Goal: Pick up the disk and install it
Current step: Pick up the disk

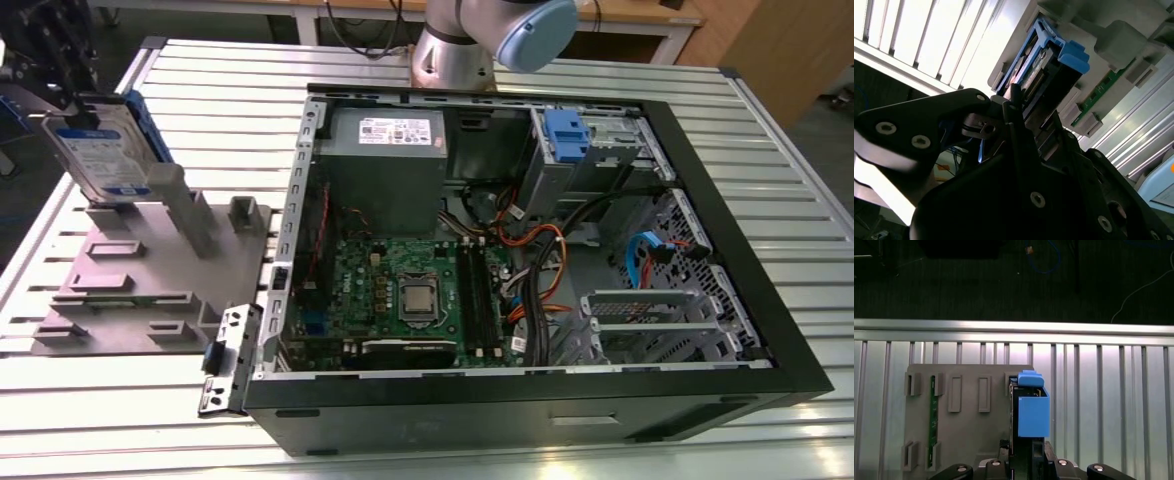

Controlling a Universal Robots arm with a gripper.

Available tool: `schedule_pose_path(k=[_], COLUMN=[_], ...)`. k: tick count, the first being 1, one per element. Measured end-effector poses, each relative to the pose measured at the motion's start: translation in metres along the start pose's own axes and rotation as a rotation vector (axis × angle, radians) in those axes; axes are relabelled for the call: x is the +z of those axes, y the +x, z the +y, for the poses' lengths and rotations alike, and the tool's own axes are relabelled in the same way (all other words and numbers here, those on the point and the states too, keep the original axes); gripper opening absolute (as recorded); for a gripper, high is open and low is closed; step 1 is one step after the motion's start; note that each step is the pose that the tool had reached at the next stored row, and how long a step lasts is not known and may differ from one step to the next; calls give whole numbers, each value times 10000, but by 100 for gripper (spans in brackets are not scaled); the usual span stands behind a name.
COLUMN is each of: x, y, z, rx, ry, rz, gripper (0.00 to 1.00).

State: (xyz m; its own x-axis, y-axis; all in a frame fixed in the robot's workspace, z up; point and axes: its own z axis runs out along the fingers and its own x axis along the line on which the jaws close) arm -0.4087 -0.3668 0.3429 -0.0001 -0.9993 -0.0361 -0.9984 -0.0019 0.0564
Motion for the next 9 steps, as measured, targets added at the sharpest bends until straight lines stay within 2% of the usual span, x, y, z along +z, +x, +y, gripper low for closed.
schedule_pose_path(k=[9], x=[-32], y=[-1], z=[2], rx=[0], ry=[-1], rz=[1], gripper=[35])
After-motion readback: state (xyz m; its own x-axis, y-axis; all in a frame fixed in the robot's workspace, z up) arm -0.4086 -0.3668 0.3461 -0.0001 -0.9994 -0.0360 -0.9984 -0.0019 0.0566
